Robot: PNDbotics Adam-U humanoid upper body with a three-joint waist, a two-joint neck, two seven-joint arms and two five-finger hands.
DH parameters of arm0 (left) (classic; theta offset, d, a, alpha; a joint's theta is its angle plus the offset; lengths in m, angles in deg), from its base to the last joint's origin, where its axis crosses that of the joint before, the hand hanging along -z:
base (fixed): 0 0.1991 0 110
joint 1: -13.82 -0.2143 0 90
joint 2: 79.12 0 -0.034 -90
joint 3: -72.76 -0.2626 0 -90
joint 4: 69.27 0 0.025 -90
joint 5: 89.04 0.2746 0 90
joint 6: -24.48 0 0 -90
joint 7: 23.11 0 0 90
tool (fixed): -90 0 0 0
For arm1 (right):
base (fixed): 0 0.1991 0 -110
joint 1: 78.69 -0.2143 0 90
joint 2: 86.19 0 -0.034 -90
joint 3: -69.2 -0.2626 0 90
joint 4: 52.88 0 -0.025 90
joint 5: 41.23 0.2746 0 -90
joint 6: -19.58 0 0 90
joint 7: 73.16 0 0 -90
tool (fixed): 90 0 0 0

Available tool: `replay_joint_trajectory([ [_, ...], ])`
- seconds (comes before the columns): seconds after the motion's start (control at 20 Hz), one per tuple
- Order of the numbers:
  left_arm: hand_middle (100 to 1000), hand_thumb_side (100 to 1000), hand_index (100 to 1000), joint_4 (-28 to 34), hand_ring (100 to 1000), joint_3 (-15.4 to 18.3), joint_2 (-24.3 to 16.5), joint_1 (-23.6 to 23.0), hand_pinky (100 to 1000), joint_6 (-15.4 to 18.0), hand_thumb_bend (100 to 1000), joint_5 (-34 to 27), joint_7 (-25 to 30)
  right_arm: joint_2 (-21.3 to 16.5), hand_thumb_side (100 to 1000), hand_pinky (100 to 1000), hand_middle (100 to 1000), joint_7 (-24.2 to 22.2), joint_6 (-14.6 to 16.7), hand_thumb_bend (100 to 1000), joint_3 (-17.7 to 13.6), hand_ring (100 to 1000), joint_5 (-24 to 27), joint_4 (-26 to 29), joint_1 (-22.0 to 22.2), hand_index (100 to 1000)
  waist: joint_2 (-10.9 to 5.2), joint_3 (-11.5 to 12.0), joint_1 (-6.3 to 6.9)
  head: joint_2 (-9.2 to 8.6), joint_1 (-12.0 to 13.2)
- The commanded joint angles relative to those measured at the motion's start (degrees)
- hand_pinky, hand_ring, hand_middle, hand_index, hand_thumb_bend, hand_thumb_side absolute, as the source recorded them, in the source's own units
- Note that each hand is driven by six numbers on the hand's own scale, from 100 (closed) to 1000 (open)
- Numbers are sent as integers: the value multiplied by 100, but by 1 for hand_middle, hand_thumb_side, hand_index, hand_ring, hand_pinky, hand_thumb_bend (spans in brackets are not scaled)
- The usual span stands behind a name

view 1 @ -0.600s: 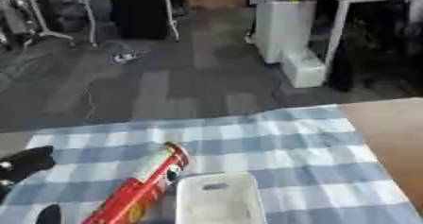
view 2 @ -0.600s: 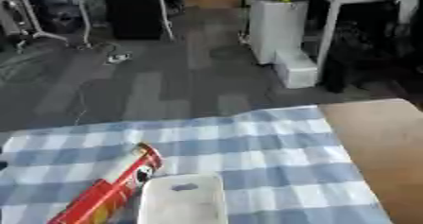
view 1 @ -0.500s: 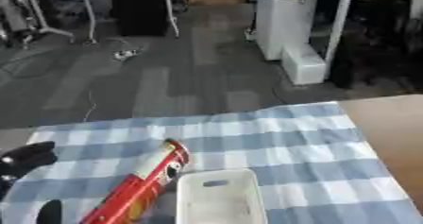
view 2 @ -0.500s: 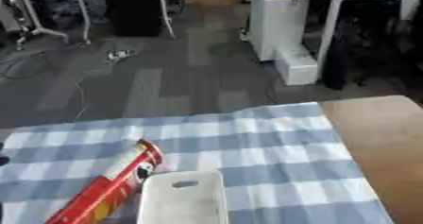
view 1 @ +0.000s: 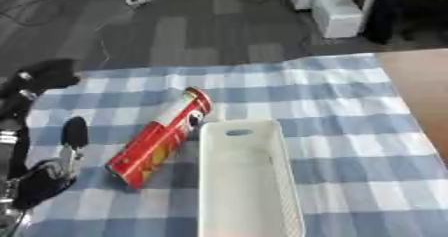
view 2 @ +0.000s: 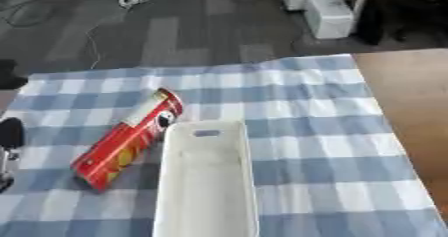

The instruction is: Pick up objects on the table and place them in the box.

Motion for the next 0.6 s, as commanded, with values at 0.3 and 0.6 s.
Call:
replay_joint_trajectory([
  [0.3, 771, 782, 833, 96, 695, -178, -33, 375, 669, -98, 115, -351, 127, 4, 641, 596, 821, 61, -8, 100, -29, 749, 50, 69, -97, 827, -17, -3, -77, 96, 107],
  [0.6, 751, 658, 798, 96, 656, -636, -408, 654, 594, -1387, 266, -946, 431, 41, 641, 595, 820, 85, -8, 100, -24, 748, 67, 43, -69, 828, 22, -42, -86, 114, 100],
])
